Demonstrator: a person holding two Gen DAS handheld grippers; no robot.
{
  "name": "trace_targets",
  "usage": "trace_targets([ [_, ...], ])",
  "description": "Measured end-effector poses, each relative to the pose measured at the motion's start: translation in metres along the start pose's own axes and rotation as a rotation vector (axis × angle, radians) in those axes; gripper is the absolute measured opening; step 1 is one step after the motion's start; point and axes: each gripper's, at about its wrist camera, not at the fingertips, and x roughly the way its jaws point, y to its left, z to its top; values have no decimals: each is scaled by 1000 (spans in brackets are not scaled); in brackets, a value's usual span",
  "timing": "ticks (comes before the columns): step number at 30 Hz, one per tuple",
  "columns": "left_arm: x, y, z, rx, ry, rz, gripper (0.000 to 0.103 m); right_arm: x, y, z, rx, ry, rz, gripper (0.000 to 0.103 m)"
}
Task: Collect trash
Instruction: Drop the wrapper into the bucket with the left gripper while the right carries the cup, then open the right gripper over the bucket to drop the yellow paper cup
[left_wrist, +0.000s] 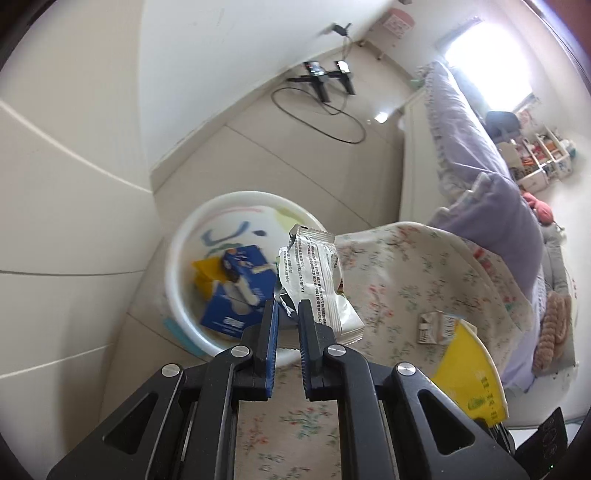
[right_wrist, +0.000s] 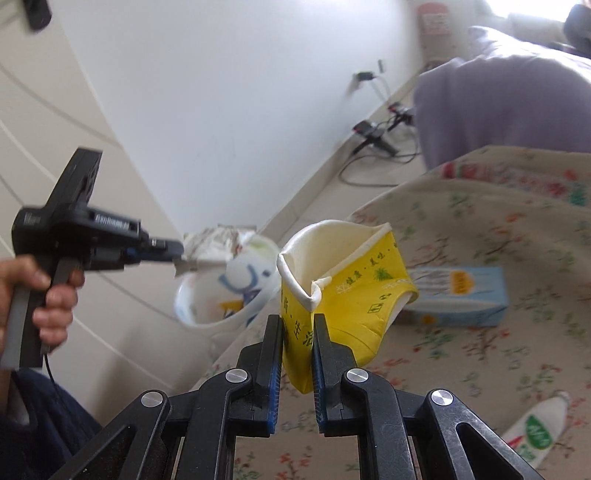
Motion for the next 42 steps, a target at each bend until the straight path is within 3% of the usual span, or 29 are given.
trace_targets([
  [5, 16, 22, 8, -83, 37, 45, 14, 15, 11, -5, -8, 28, 24, 13],
  [9, 28, 25, 11, -106, 106, -7, 27, 25, 19, -4, -8, 44, 39, 13],
  [20, -1, 37, 16, -152, 28, -21, 28, 73, 40, 20, 63, 67, 134, 13],
  [28, -12, 47, 19, -185, 1, -48, 28, 146, 84, 39, 71, 91, 205, 15],
  [31, -13, 47, 19, -185, 3, -50, 28, 178, 97, 38, 63, 88, 212, 25],
  [33, -12, 44, 19, -173, 7, -56, 28, 206, 100, 28, 65, 175, 179, 61],
  [36, -13, 38, 19, -152, 4, -55, 28, 216, 96, 15, 75, 229, 152, 62],
  [42, -8, 11, 16, -87, 14, -55, 28, 173, 63, 13, 126, 193, 111, 62],
])
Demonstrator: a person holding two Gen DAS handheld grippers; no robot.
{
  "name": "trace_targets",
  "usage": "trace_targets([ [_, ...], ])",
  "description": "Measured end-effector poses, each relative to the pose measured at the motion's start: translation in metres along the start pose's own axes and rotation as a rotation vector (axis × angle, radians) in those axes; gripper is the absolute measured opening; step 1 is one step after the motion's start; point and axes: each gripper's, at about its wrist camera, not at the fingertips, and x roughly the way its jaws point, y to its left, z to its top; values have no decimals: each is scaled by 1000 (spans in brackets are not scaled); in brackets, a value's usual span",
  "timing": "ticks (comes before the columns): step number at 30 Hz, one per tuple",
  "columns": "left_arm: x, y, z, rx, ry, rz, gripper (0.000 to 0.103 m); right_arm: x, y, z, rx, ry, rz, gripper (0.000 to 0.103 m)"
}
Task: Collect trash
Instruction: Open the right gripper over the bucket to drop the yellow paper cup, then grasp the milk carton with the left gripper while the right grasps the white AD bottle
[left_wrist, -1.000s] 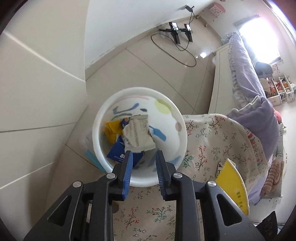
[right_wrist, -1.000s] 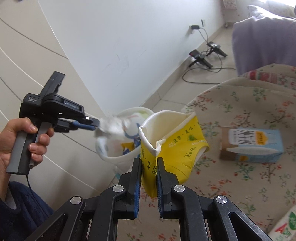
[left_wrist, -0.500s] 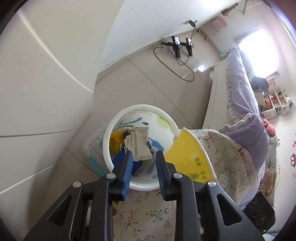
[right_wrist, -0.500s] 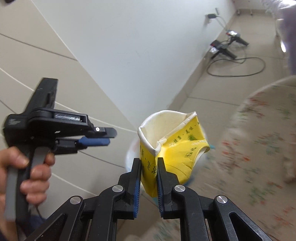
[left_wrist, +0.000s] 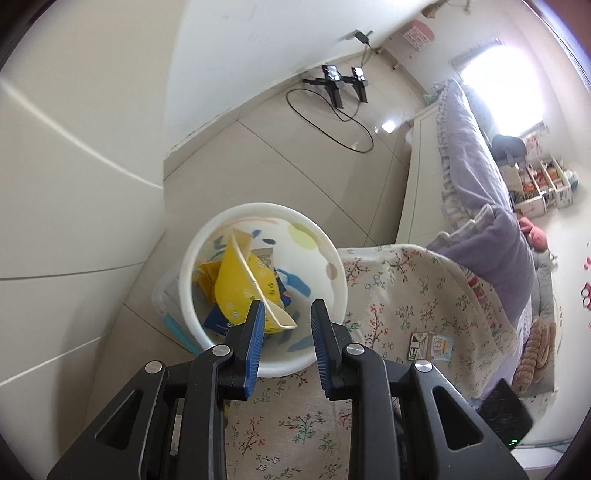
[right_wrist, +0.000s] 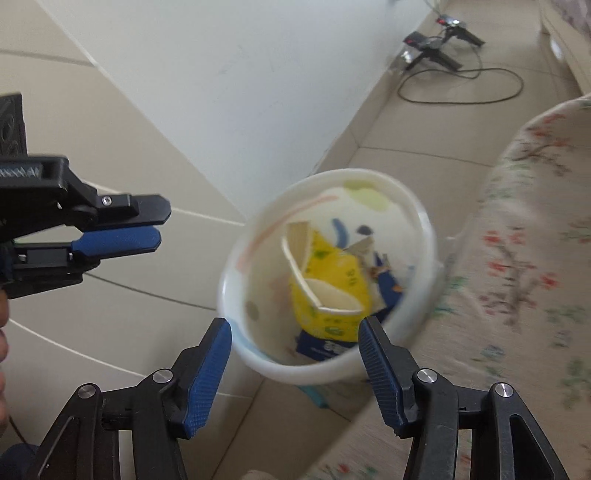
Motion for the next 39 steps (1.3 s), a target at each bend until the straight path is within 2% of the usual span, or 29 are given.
trace_targets([
  [4, 7, -32, -10, 87, 9, -8, 31, -50, -21, 2, 36, -33, -39, 63],
  [6, 9, -50, -16, 140, 2, -8, 45, -80, -34, 1, 49, -50, -88, 64],
  [8, 10, -72, -22, 202, -14, -1, 51, -108, -51, -1, 61, -63, -134, 65],
  [11, 14, -104, -32, 305, -37, 6, 53, -155, -78, -3, 107, -90, -228, 66],
  [13, 22, -131, -42, 397, -45, 8, 56, -188, -105, -6, 182, -125, -262, 69],
  [15, 32, -162, -58, 516, -48, 15, 60, -202, -120, -8, 224, -141, -280, 75],
  [17, 43, -186, -75, 625, -54, 38, 61, -233, -167, -29, 371, -184, -336, 76],
  [20, 62, -226, -108, 829, -91, 91, 62, -232, -218, -62, 605, -143, -327, 76],
  [21, 70, -238, -118, 897, -92, 105, 62, -228, -236, -75, 705, -107, -312, 76],
  [23, 83, -257, -134, 996, -99, 130, 62, -218, -253, -91, 816, -65, -261, 76],
  [24, 87, -262, -138, 1021, -100, 136, 62, -214, -258, -97, 837, -50, -240, 76],
  [28, 111, -281, -150, 1122, -86, 162, 62, -202, -255, -103, 793, -9, -257, 76],
  [32, 137, -286, -156, 1213, -39, 190, 62, -190, -251, -109, 777, 31, -239, 68],
  [33, 143, -287, -156, 1228, -29, 204, 62, -186, -245, -110, 731, 21, -272, 64],
  [34, 149, -287, -154, 1239, -17, 219, 62, -182, -240, -108, 692, 29, -283, 58],
  [36, 154, -287, -152, 1243, -12, 229, 62, -173, -236, -109, 688, 41, -240, 19],
  [38, 155, -291, -155, 1265, -13, 203, 62, -171, -233, -109, 684, 36, -228, 16],
  [39, 156, -293, -159, 1280, -15, 194, 63, -173, -225, -104, 646, 16, -253, 16],
])
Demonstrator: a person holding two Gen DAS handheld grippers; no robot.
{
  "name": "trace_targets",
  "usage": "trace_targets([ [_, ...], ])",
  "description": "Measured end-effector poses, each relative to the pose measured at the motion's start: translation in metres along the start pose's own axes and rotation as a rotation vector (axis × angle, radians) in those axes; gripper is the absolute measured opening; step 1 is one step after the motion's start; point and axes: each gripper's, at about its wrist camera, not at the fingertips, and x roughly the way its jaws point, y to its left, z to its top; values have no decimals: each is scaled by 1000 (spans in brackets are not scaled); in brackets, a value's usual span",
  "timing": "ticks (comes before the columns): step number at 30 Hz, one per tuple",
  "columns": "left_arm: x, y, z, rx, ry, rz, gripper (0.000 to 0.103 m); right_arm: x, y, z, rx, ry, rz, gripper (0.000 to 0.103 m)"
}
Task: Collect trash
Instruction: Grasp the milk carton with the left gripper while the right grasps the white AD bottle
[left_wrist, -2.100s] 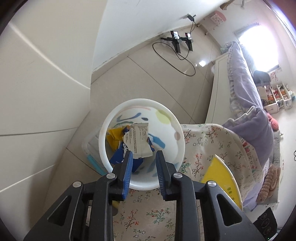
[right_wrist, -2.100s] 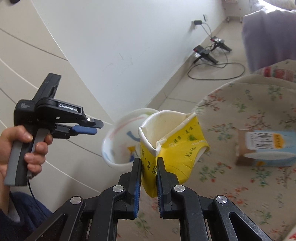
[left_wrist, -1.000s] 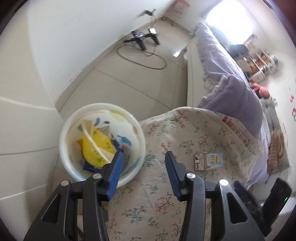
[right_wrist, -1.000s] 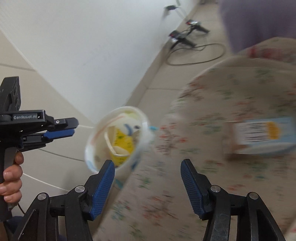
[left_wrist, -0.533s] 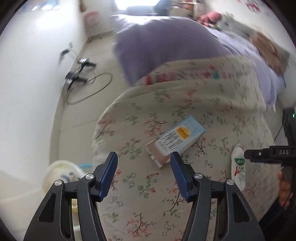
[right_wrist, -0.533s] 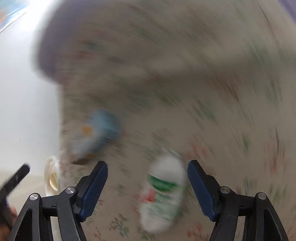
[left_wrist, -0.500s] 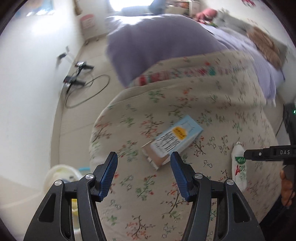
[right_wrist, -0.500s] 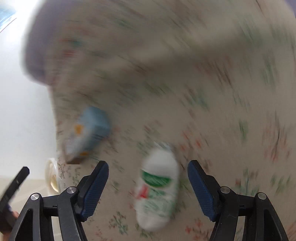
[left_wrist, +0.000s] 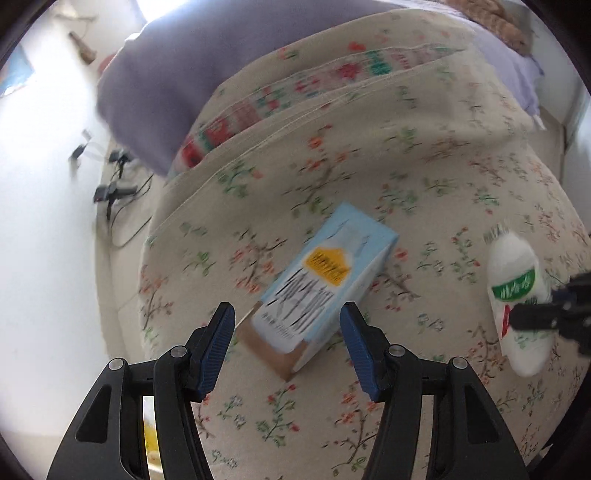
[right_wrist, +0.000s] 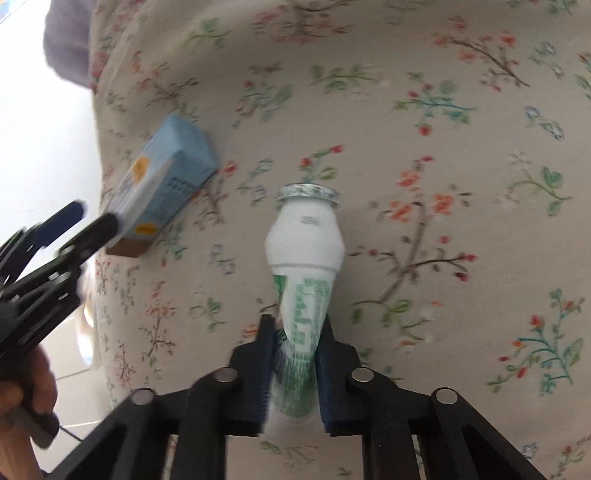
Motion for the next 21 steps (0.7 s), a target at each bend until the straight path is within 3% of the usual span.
trace_targets([
  [4, 15, -21, 1, 104, 34, 1, 70, -17, 7, 3, -14, -53, 46, 16],
  [7, 31, -32, 1, 165, 52, 95, 81, -31, 8, 7, -41, -87, 53, 16],
  [11, 42, -19, 11, 94, 64, 107, 81, -32, 7, 9, -58, -86, 35, 16],
  [12, 43, -10, 14, 50, 71, 91, 76, -33, 6, 9, -61, -88, 30, 16],
  [14, 47, 9, 17, -57, 99, 48, 55, -32, 6, 6, -55, -91, 31, 16],
  [16, 47, 28, 20, -160, 114, -22, 51, -40, -2, 9, -45, -95, 32, 16],
  [18, 41, 36, 21, -202, 102, -73, 40, -42, -5, 10, -37, -100, 33, 16],
  [21, 27, 42, 21, -258, 74, -131, 40, -47, -5, 10, -32, -108, 40, 16],
])
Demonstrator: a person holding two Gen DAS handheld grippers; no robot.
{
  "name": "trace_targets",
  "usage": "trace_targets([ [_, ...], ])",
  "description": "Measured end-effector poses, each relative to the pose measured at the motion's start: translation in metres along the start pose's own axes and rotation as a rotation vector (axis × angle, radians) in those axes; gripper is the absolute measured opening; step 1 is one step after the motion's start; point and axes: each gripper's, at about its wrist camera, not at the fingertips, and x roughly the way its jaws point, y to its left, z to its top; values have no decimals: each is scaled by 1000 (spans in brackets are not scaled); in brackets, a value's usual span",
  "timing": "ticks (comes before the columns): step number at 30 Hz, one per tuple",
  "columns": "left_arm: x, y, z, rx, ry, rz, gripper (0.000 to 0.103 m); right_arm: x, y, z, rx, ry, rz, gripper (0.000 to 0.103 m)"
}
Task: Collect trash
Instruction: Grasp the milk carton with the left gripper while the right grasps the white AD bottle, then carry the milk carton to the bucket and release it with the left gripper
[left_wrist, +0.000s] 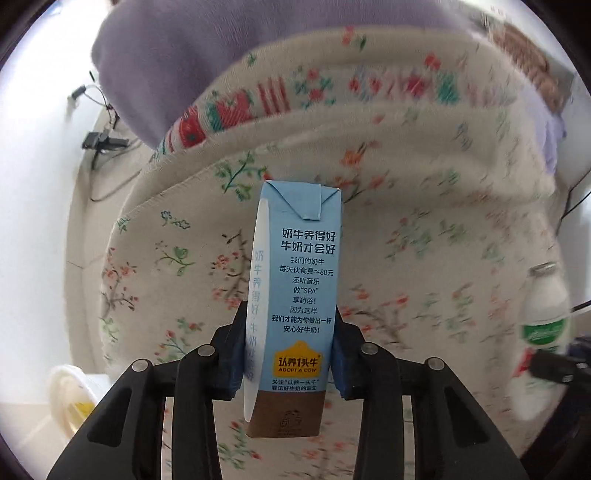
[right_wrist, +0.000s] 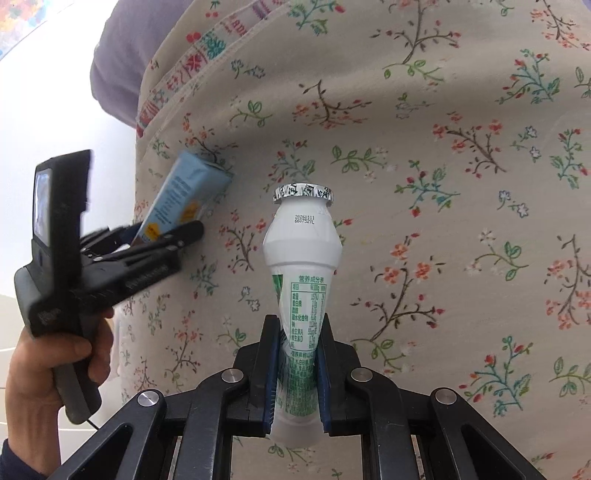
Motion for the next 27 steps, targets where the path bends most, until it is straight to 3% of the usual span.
trace_targets([
  [4, -21, 3, -2, -38, -30, -74, 40, -10, -1, 3, -4, -15, 11, 16],
  [11, -42, -13, -19, -95, -46, -127, 40, -24, 4, 2, -47, -49, 7, 16],
  [19, -78, -17, -51, -116, -78, -89, 40, -21, 15, 1, -74, -64, -10, 16],
  [27, -99, 10, -76, -149, -100, -43, 40, -5, 38, -2, -123, -60, -28, 16],
])
